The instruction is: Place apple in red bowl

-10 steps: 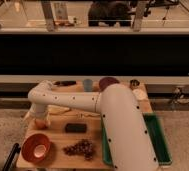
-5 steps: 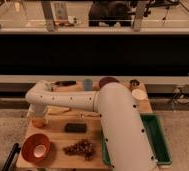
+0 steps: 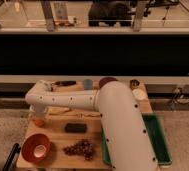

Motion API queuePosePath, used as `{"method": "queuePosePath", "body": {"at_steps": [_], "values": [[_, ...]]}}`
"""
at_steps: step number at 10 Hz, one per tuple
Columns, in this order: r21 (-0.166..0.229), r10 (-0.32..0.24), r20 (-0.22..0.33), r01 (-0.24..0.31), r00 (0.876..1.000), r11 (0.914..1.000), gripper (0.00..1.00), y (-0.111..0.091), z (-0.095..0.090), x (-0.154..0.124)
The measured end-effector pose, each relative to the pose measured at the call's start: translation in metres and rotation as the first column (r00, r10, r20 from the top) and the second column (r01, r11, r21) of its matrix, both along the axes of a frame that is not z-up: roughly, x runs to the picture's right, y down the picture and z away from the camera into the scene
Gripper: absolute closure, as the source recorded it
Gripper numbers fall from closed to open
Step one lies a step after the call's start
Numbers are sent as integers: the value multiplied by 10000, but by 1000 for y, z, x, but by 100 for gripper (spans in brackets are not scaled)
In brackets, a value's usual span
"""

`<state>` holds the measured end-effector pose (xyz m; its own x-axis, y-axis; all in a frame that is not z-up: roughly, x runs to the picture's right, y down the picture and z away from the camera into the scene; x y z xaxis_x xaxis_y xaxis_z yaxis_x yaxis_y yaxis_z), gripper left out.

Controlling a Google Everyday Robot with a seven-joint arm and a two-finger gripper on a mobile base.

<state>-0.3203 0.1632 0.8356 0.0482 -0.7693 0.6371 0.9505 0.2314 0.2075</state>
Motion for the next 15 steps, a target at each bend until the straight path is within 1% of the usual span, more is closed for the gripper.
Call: {"method": "queuePosePath", "body": {"at_steps": [1,3,5,7,9,11,12,14,15], "values": [[9,96,1,-96,10000,10000,97,-5,-7,5],[-112,319,56,-318,9995,9994,97,-21,-33,18],[-387,627,220,-618,9978,9973,97,-34,-63,34],[-715,838,402,-808,9957,9942,97,-37,-81,38],[-1036,973,442,-923,9943,9903,97,-40,-92,43],[-1173,1041,440,-983,9936,9882,97,-42,-100,48],[-1235,1041,479,-975,9934,9875,97,-43,-109,49],[-1348,1172,551,-1089,9916,9849,97,-52,-132,57],[-1386,1206,583,-1116,9910,9840,97,-55,-139,60]]}}
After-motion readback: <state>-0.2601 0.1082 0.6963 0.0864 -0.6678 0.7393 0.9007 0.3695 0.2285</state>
